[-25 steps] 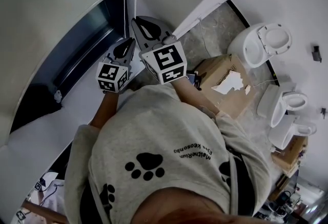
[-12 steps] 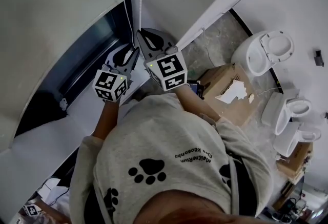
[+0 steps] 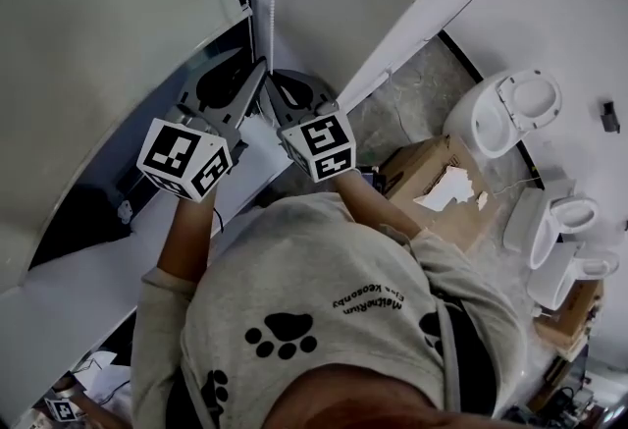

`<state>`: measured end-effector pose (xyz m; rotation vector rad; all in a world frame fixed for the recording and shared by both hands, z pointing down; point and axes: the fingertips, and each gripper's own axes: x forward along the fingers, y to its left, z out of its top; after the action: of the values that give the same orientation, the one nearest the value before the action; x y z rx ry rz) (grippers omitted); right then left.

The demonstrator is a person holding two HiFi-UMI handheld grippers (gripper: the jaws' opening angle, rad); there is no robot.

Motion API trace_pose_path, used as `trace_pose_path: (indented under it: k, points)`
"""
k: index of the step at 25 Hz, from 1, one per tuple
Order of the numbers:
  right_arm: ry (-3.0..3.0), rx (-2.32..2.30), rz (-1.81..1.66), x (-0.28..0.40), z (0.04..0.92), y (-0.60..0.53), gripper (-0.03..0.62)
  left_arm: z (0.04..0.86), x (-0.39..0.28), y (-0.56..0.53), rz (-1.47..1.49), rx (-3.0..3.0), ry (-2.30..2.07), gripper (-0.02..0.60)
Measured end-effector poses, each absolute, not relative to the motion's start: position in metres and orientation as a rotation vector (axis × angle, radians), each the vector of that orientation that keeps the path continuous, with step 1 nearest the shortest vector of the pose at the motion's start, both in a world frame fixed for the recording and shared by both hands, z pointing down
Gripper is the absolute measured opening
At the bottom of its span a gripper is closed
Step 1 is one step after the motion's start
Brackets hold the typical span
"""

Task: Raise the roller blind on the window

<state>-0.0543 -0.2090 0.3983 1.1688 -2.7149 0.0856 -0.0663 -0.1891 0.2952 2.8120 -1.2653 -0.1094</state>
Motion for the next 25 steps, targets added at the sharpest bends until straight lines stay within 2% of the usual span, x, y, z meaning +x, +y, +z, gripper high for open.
trace_pose_path:
  k: [8, 9, 10, 11, 12, 25]
  points:
    - [-2.697, 1.162, -0.003, -0.06, 0.394, -0.21, 0.012, 0.218, -0.048, -0.209, -0.132, 2.971, -1.251, 0.101]
    - [-2.698, 1.16, -0.004, -0.061, 0.395, -0.21, 0.012, 0.214, -0.046, -0.211, -0.123, 2.979, -1.254, 0.092]
    - [-2.698, 1.158, -0.007, -0.062, 0.395, -0.209, 0.012, 0.212, -0.046, -0.214, -0.107, 2.985, -1.257, 0.047]
    - [-2.698, 1.159, -0.009, -0.062, 0.395, -0.209, 0.012, 0.211, -0.045, -0.215, -0.088, 2.987, -1.258, 0.015]
    - [-2.698, 1.162, -0.01, -0.063, 0.395, -0.209, 0.012, 0.211, -0.045, -0.216, -0.074, 2.987, -1.257, 0.011]
    - [-2.657, 1.179, 0.051, -0.063, 0.426, -0.209, 0.012, 0.243, -0.053, -0.215, -0.042, 2.91, -1.259, 0.008]
